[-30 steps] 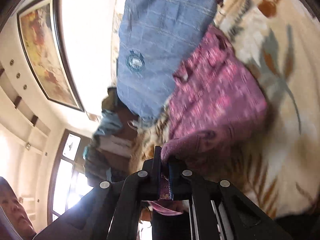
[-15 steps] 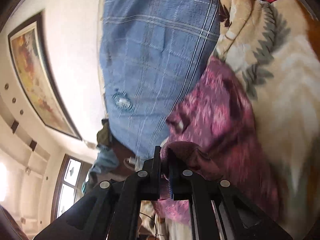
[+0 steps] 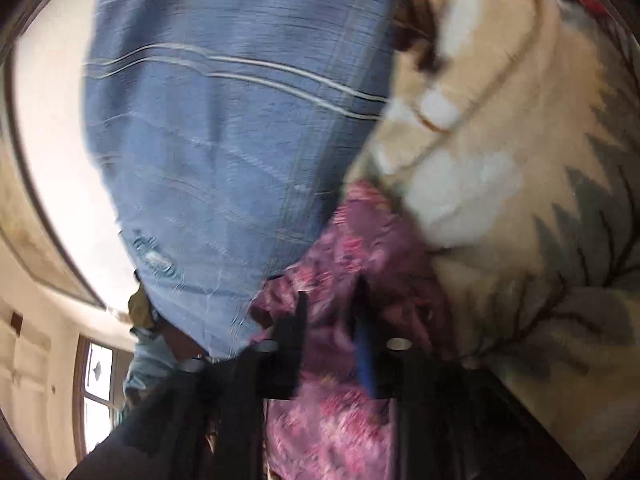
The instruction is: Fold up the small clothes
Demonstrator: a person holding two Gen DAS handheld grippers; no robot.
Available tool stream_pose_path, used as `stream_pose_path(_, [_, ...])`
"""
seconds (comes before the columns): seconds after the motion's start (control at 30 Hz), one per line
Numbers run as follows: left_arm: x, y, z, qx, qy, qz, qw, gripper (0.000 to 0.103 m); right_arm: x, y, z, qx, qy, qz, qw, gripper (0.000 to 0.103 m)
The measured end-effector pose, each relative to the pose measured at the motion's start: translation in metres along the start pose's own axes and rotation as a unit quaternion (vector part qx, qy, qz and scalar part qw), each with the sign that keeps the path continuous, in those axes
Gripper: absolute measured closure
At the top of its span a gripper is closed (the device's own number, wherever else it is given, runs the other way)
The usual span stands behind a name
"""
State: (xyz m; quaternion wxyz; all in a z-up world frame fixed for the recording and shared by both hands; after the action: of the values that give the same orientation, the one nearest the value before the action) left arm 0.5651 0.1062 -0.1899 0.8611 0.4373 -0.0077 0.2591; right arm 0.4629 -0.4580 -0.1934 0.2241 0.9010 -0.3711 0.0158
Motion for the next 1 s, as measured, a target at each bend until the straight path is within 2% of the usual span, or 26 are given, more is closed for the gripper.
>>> stream_pose_path(0.03, [0.0, 0.0, 0.001, -0.007, 0.001, 0.0, 1.0, 0.078, -0.003, 0.002, -0.007, 0.01, 0.013, -0.003, 1.0, 0.051])
stream_pose_path(0.07, [-0.002, 0.0, 0.002, -0.012, 0.004, 0.002, 0.9999, 0.069, -0.007, 0.001, -0.012, 0.022, 0.018, -0.017, 0.999, 0.051])
stream_pose_path(0.1, [-0.004, -0.001, 0.003, -0.016, 0.006, 0.006, 0.9998, 0.066, -0.011, -0.004, -0.015, 0.031, 0.016, -0.037, 0.999, 0.051])
stream_pose_path(0.17, [-0.006, -0.006, 0.008, -0.018, 0.002, 0.006, 0.9998, 0.066, -0.018, -0.021, -0.02, 0.027, 0.015, -0.077, 0.997, 0.051])
stream_pose_path(0.23, [-0.002, -0.017, 0.015, 0.005, -0.003, 0.006, 1.0, 0.066, -0.019, -0.038, -0.02, 0.0, 0.008, -0.103, 0.995, 0.051])
stream_pose_path(0.27, [0.003, -0.024, 0.019, 0.022, -0.003, 0.007, 0.9997, 0.066, -0.015, -0.044, -0.02, -0.01, 0.003, -0.099, 0.995, 0.051])
stream_pose_path(0.33, [0.015, -0.028, 0.02, 0.037, 0.007, 0.004, 0.9993, 0.069, 0.002, -0.041, -0.024, 0.014, -0.005, -0.049, 0.999, 0.051])
stream_pose_path(0.43, [0.025, -0.014, 0.024, 0.028, 0.021, 0.024, 0.9991, 0.07, 0.033, -0.015, -0.025, 0.038, -0.013, 0.056, 0.998, 0.051])
stream_pose_path(0.47, [0.026, -0.006, 0.026, 0.028, 0.015, 0.035, 0.9989, 0.068, 0.037, -0.011, -0.024, 0.032, -0.018, 0.063, 0.997, 0.051])
stream_pose_path(0.53, [0.024, 0.01, 0.026, 0.033, -0.005, 0.045, 0.9984, 0.065, 0.037, -0.002, -0.02, 0.001, -0.007, 0.056, 0.998, 0.051])
stream_pose_path(0.6, [0.014, 0.024, 0.02, 0.06, -0.015, 0.053, 0.9967, 0.06, 0.027, 0.004, -0.018, -0.045, 0.026, 0.038, 0.998, 0.05])
stream_pose_path(0.63, [0.006, 0.029, 0.015, 0.076, -0.019, 0.056, 0.9954, 0.06, 0.018, 0.007, -0.017, -0.069, 0.046, 0.026, 0.996, 0.05])
stream_pose_path(0.73, [-0.028, 0.038, -0.007, 0.106, -0.011, 0.072, 0.9917, 0.057, -0.001, 0.01, -0.01, -0.102, 0.069, 0.002, 0.992, 0.049])
stream_pose_path(0.8, [-0.053, 0.035, -0.019, 0.099, 0.003, 0.077, 0.992, 0.056, -0.011, 0.005, -0.011, -0.137, 0.09, -0.009, 0.986, 0.049])
stream_pose_path(0.87, [-0.072, 0.024, -0.031, 0.068, 0.025, 0.066, 0.9952, 0.056, -0.015, -0.003, -0.015, -0.16, 0.105, -0.015, 0.981, 0.049])
stream_pose_path(0.93, [-0.078, 0.021, -0.044, 0.048, 0.034, 0.052, 0.9969, 0.056, -0.016, -0.014, -0.021, -0.177, 0.117, -0.015, 0.977, 0.049])
stream_pose_path(1.0, [-0.074, 0.013, -0.042, 0.065, 0.027, 0.051, 0.9963, 0.055, -0.012, -0.029, -0.033, -0.191, 0.144, -0.015, 0.971, 0.047])
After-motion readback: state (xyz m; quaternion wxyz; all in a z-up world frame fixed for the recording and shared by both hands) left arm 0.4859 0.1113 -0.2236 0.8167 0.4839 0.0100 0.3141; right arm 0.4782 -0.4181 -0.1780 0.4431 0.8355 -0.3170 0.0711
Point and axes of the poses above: each gripper's, at about its wrist camera, not at the fingertips, and y roughly against the way its jaws point, z to its right, x to its top, the point moved 2 cm from there along -y, roughly the way its jaws point, and after that the axes turned 3 degrees about z, right-handed, at the moved point
